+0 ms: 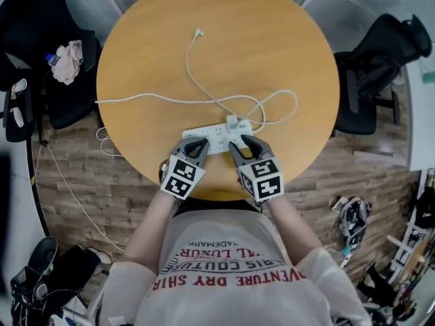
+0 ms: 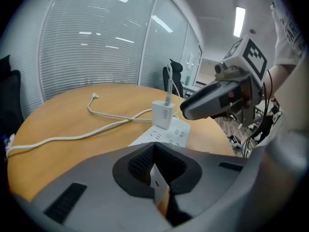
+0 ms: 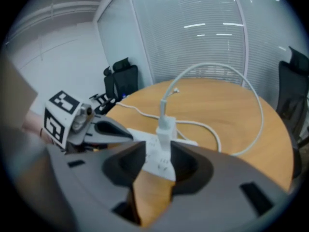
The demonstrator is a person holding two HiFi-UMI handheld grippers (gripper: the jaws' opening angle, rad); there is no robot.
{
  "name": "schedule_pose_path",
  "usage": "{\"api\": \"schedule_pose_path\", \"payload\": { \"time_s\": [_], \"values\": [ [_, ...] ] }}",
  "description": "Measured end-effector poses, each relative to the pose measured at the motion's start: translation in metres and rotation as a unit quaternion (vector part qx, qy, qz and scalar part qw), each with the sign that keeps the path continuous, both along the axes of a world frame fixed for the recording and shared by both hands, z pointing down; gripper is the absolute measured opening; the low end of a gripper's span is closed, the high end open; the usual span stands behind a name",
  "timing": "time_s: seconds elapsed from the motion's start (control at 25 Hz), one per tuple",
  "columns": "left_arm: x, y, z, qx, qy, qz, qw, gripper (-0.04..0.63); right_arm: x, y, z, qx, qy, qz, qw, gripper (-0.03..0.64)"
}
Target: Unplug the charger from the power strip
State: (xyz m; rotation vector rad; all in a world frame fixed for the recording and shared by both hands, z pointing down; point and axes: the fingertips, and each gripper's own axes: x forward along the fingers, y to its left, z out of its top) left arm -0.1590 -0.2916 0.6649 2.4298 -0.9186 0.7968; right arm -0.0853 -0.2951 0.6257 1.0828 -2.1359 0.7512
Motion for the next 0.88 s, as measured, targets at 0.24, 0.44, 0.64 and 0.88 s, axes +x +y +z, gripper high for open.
{"api": "schedule_pose_path", "payload": {
  "time_s": [0.24, 0.44, 0.64, 0.88],
  "values": [
    [0.012, -0.005, 0.011, 0.002, -0.044, 0.030, 0.9986, 0.032, -0.005, -0.018, 0.013, -0.022, 0.008, 0.018, 1.000, 0.196],
    [0.011, -0.007, 0.016, -0.001, -0.056, 0.039, 0.9976, 0.032, -0.008, -0.030, 0.028, -0.057, 0.011, 0.053, 0.997, 0.198],
    [0.013, -0.005, 0.017, 0.004, -0.052, 0.045, 0.9976, 0.032, -0.006, -0.034, 0.041, -0.099, 0.016, 0.089, 0.991, 0.198],
    [0.011, -0.006, 0.018, -0.027, -0.032, 0.047, 0.9980, 0.032, -0.005, -0.037, 0.050, -0.106, 0.057, 0.092, 0.988, 0.189]
  ]
}}
